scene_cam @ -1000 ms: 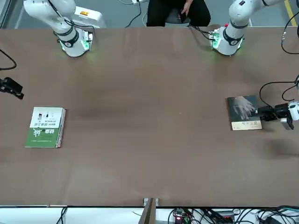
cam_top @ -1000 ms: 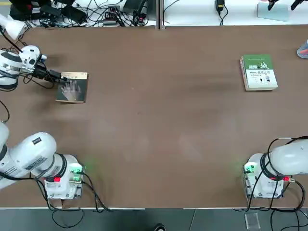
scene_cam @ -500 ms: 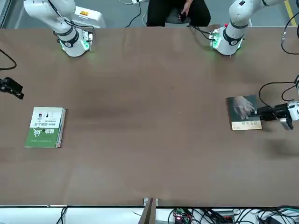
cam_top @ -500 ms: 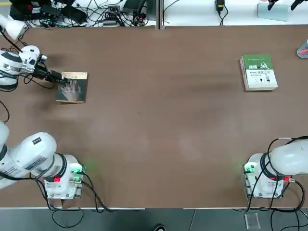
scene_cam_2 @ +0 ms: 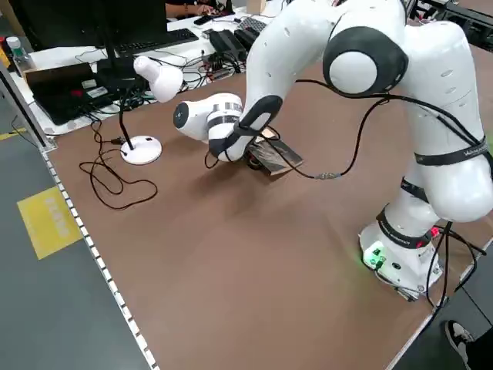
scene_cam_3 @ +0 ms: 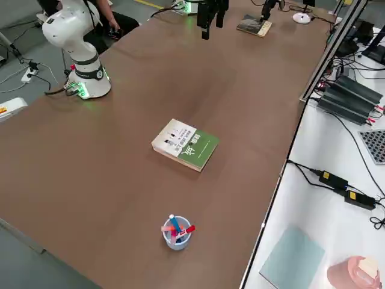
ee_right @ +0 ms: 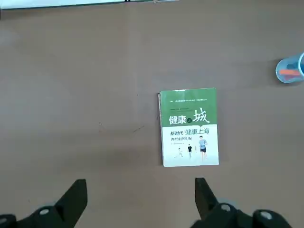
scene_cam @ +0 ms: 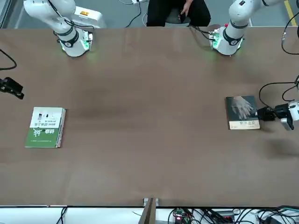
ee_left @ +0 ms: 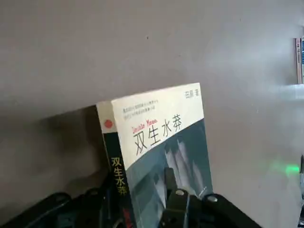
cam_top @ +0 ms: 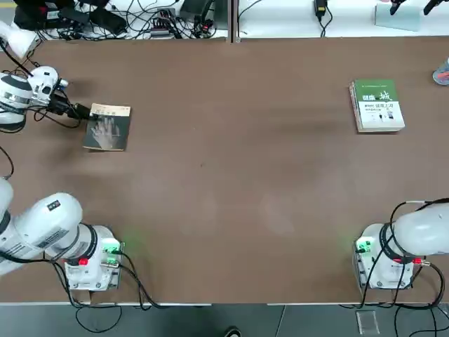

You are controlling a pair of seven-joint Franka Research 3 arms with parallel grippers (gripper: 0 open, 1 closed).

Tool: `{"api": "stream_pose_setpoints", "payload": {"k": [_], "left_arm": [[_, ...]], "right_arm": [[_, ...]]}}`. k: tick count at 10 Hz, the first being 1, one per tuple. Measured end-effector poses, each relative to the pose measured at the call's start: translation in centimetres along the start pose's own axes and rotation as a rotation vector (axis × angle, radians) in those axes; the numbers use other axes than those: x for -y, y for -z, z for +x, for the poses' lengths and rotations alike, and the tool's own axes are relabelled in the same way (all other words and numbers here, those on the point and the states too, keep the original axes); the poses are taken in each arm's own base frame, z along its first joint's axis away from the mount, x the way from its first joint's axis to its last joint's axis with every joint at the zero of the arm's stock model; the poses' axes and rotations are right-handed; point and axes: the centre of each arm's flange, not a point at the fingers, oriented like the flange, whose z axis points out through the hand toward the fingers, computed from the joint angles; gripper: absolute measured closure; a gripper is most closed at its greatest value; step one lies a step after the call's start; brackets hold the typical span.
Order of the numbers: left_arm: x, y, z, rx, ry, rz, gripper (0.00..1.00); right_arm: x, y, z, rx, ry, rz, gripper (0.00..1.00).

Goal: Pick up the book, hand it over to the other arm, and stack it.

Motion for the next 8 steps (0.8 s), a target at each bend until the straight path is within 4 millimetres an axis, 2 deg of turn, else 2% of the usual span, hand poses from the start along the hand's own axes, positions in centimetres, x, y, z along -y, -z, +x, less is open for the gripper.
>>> {"api": "stream_pose_setpoints", "payload": {"k": [1, 2, 3, 4, 6, 8], "left_arm": [[0.00, 0.09, 0.08, -0.001, -0.001, 0.001, 0.76], [0.00, 0.13, 0.12, -0.002, -0.002, 0.002, 0.76], [-0.01, 0.18, 0.18, -0.003, -0.004, 0.002, 0.88], [-0.09, 0.18, 0.24, -0.001, -0.006, -0.002, 0.94], [-0.27, 0.16, 0.35, 0.002, -0.009, -0.011, 0.99], [-0.31, 0.18, 0.41, 0.002, -0.011, -0.012, 0.99]], "right_arm": [[-0.03, 0.00, 0.00, 0.000, 0.000, 0.000, 0.00], [-0.07, 0.00, 0.01, 0.000, -0.001, 0.000, 0.00], [-0.12, 0.00, 0.02, 0.000, -0.002, 0.000, 0.00], [-0.18, 0.00, 0.02, 0.000, -0.003, 0.000, 0.00], [-0.32, -0.01, 0.04, 0.000, -0.006, -0.001, 0.00], [-0.33, -0.01, 0.04, 0.000, -0.006, -0.001, 0.00]]}}
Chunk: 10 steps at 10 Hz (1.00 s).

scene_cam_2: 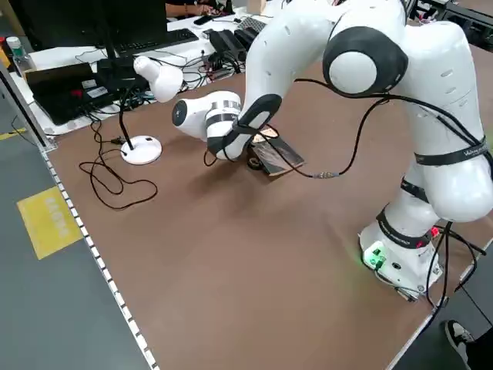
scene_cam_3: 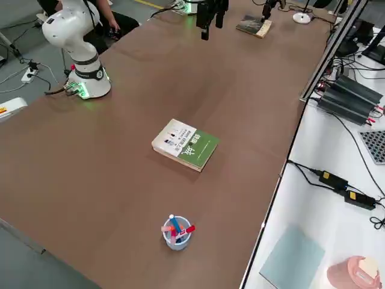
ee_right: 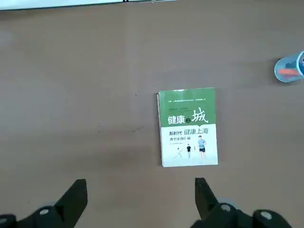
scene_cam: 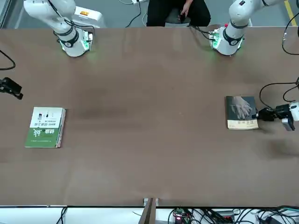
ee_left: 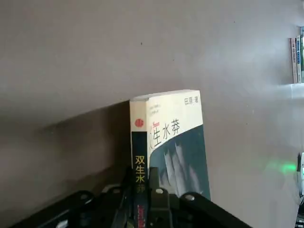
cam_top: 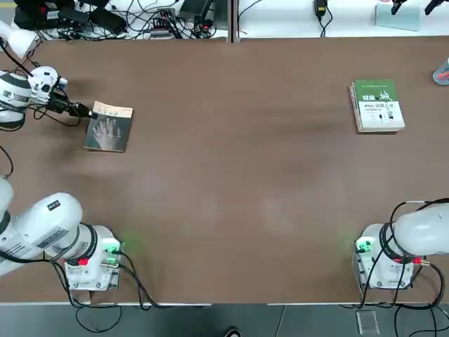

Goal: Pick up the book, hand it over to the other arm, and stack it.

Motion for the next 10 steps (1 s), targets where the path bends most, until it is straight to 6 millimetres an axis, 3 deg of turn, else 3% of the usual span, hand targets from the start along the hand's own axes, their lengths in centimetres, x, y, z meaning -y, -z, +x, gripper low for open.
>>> {"api": "stream_pose_setpoints", "payload": {"k": [6, 10], "left_arm": [[-0.8, 0.3, 0.5, 0.021, 0.007, -0.054, 0.99], [-3.9, 1.0, 3.5, 0.058, 0.066, -0.134, 0.99]], "right_arm": [[0.0, 0.0, 0.0, 0.002, 0.000, 0.000, 0.00], [0.0, 0.0, 0.0, 0.003, -0.001, 0.000, 0.01]]}}
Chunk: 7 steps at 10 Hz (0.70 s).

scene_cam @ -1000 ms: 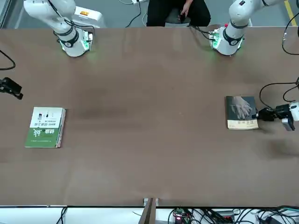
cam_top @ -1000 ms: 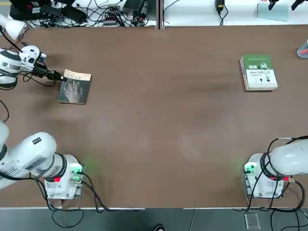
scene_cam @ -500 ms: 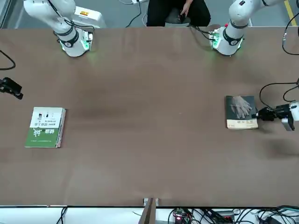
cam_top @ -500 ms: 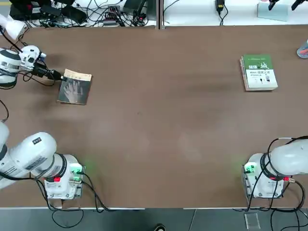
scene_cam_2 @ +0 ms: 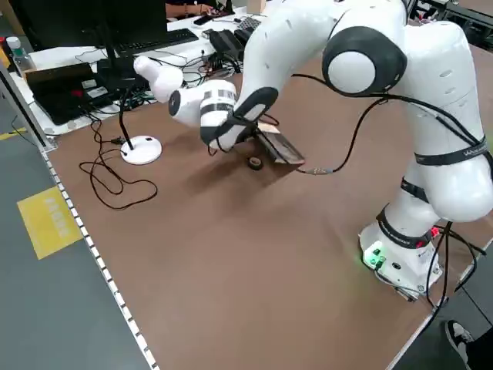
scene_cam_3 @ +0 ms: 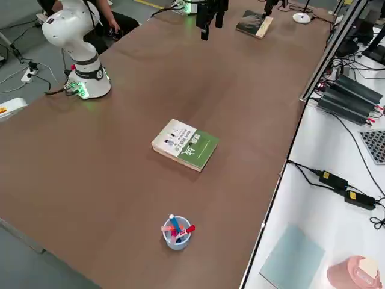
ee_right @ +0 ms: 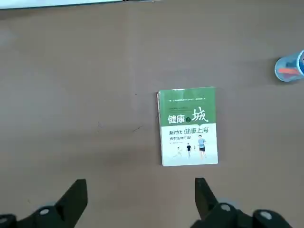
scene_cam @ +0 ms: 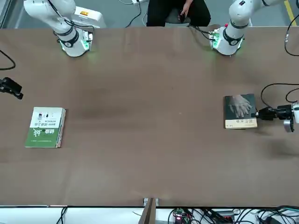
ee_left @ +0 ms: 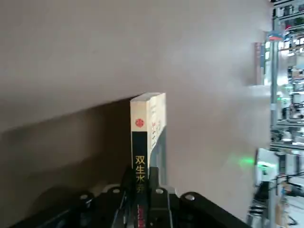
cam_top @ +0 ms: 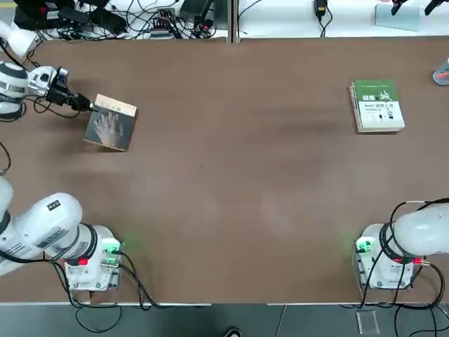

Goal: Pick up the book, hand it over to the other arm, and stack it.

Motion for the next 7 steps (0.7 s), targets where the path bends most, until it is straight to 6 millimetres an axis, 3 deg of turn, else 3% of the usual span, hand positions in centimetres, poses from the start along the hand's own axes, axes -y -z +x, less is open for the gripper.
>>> {"api": "stream_pose_setpoints", "payload": {"k": [3, 7], "left_arm": [[-4.4, 0.7, 3.4, 0.001, -0.018, -0.006, 0.99], [-12.0, 0.3, 6.8, 0.028, 0.033, -0.015, 0.99]], "right_arm": [[0.0, 0.0, 0.0, 0.000, 0.000, 0.001, 0.01], [0.1, 0.0, 0.0, 0.002, 0.001, 0.003, 0.01]]}}
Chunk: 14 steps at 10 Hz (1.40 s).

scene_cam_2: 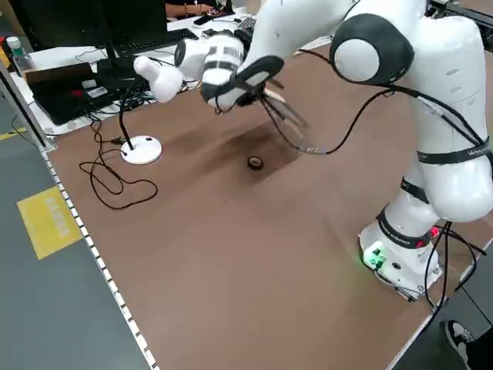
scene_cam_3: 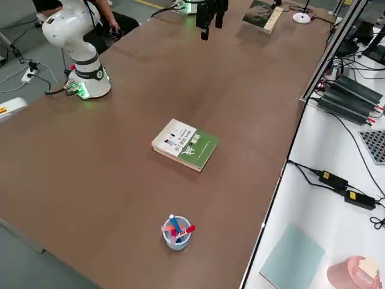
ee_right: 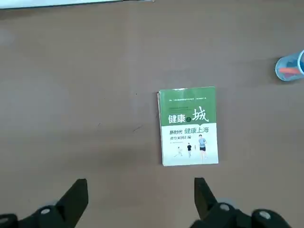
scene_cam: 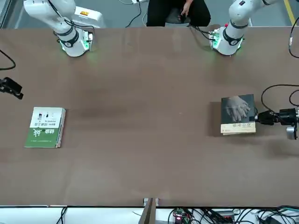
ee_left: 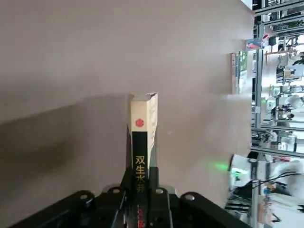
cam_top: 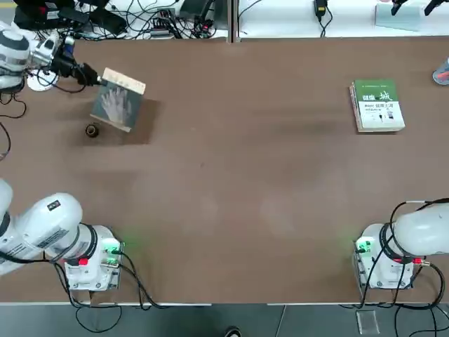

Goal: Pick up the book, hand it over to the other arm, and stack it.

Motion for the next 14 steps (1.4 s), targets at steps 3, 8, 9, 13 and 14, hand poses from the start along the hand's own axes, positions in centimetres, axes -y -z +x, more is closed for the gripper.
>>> {"api": "stream_pose_setpoints", "payload": {"k": [3, 8, 9, 13, 14], "left_arm": [[-6.1, -1.1, 2.5, 0.013, 0.052, -0.009, 0.99], [-18.2, -3.9, 5.9, 0.044, 0.178, -0.061, 0.99], [-20.3, -5.0, 6.2, 0.053, 0.189, -0.078, 0.99], [-27.3, -11.3, 7.8, 0.030, 0.187, -0.126, 0.99], [-28.8, -13.3, 8.0, 0.024, 0.198, -0.142, 0.99]], "right_arm": [[0.5, -0.1, -0.2, 0.016, -0.002, 0.045, 0.01], [1.4, -0.2, -0.4, 0.041, -0.004, 0.125, 0.01], [1.4, -0.2, -0.4, 0.042, -0.004, 0.128, 0.01], [1.6, -0.3, -0.6, 0.059, -0.003, 0.142, 0.01], [1.7, -0.3, -0.7, 0.071, -0.007, 0.171, 0.01]]}}
